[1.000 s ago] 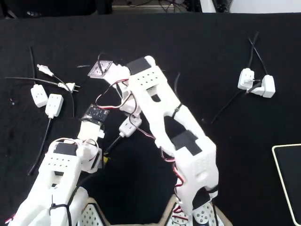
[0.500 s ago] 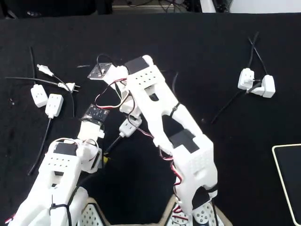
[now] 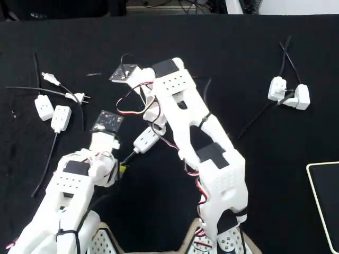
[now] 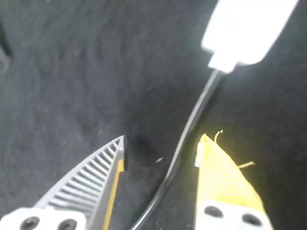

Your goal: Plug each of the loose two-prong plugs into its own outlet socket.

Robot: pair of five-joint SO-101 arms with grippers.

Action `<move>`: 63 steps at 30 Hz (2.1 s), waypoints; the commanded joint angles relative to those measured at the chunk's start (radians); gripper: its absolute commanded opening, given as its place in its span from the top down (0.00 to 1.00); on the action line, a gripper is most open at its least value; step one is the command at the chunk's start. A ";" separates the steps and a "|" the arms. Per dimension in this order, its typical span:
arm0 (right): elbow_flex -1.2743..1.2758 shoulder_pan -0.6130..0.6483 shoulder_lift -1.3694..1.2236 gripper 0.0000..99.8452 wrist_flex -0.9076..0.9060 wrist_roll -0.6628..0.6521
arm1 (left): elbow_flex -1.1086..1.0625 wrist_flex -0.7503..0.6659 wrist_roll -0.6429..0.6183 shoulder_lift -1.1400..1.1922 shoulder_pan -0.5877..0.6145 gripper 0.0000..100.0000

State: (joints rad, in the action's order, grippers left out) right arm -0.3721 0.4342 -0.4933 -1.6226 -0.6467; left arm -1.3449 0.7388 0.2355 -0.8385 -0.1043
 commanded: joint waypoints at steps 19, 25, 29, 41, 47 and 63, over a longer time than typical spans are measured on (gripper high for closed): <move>-0.059 0.012 0.053 0.99 0.052 0.023 | -0.038 -0.334 -0.091 0.028 -0.051 0.75; -0.059 0.011 0.053 0.99 0.052 0.025 | 0.045 -0.431 -0.106 0.258 -0.054 0.75; -0.058 0.012 0.053 0.99 0.052 0.025 | 0.154 -0.362 -0.133 0.388 -0.047 0.75; -0.234 0.008 0.050 0.99 -0.106 0.025 | 0.150 -0.477 -0.137 0.358 -0.091 0.75; -0.145 0.005 0.045 0.99 -0.055 0.020 | 0.124 -0.477 -0.138 0.345 -0.070 0.75; -0.068 -0.069 0.045 0.99 -0.054 0.222 | -0.116 -0.209 -0.137 -0.276 0.002 0.75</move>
State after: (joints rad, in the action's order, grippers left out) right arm -0.4396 0.3867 -0.4933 -1.6763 -0.4611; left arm -1.4354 0.5224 0.1097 -0.9874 -0.1074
